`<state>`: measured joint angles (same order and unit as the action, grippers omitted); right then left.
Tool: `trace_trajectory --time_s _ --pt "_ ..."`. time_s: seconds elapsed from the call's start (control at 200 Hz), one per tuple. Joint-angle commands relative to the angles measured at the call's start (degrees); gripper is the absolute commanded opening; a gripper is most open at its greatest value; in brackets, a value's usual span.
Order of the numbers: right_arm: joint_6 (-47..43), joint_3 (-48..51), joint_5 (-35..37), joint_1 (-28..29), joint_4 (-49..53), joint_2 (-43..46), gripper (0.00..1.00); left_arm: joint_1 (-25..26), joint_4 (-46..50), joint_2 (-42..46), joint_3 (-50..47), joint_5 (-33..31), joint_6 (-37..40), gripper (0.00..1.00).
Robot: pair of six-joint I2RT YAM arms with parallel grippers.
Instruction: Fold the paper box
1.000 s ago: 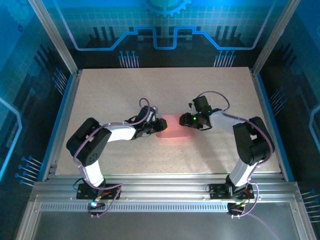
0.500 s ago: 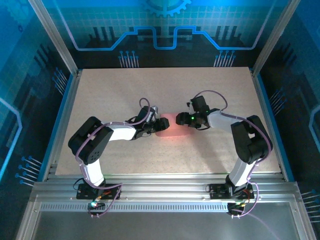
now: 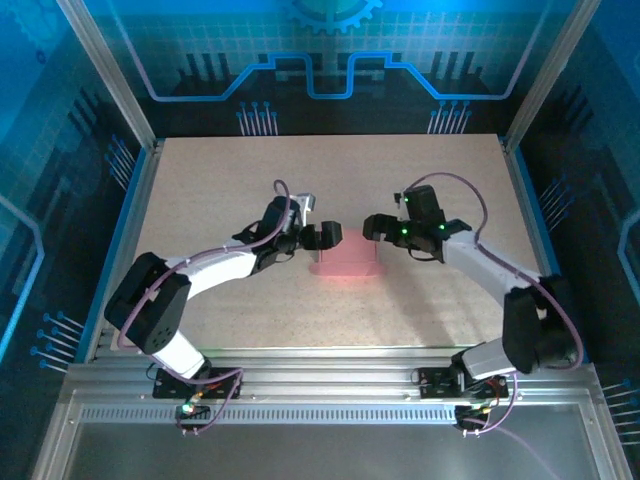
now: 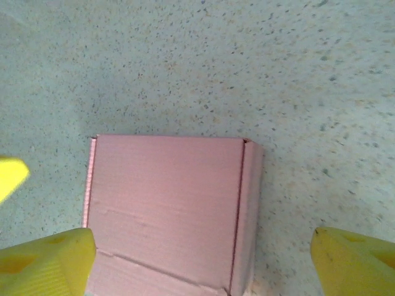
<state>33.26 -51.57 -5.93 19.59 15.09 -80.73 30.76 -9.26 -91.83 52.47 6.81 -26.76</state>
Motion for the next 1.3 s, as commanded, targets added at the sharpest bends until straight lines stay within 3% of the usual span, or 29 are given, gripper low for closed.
trace_trajectory --time_s 0.0,0.1,0.225,0.43,0.6,0.73,0.976,1.086,1.151,1.296 --pt "4.29 4.53 1.35 -0.03 4.75 4.37 0.90 -3.20 8.91 -3.21 7.50 3.40 12.53 0.99" --pt "9.40 9.13 0.56 1.35 4.11 8.04 0.88 -3.70 14.83 -10.74 16.90 8.97 15.71 0.98" --pt "16.76 14.58 0.20 4.65 1.15 11.04 0.87 -3.59 16.61 -19.14 25.62 14.86 14.34 0.93" --pt "28.71 20.30 4.25 12.36 -5.16 12.41 0.85 -3.44 21.99 -28.53 35.70 16.92 14.18 0.89" --pt "32.48 21.98 -0.48 13.18 -19.34 6.41 0.85 -3.43 23.75 -32.66 38.97 20.19 11.57 0.88" --pt "33.12 20.24 -1.64 13.11 -26.33 1.62 0.85 -3.51 22.42 -32.76 37.32 22.11 7.83 0.84" --pt "27.79 14.68 -4.45 7.43 -25.82 -2.00 0.85 -4.39 17.84 -28.22 29.65 22.87 2.21 0.74" --pt "25.01 12.10 -8.42 4.18 -23.53 -3.12 0.84 -5.00 11.50 -24.85 24.57 21.53 0.69 0.84" --pt "22.66 10.44 -5.77 3.87 -16.66 -1.71 0.85 -5.77 6.79 -21.85 21.17 18.79 0.20 0.94" --pt "23.11 13.24 -4.49 1.92 -14.55 2.57 0.84 -7.78 -1.40 -16.67 15.39 15.88 -1.56 0.94"
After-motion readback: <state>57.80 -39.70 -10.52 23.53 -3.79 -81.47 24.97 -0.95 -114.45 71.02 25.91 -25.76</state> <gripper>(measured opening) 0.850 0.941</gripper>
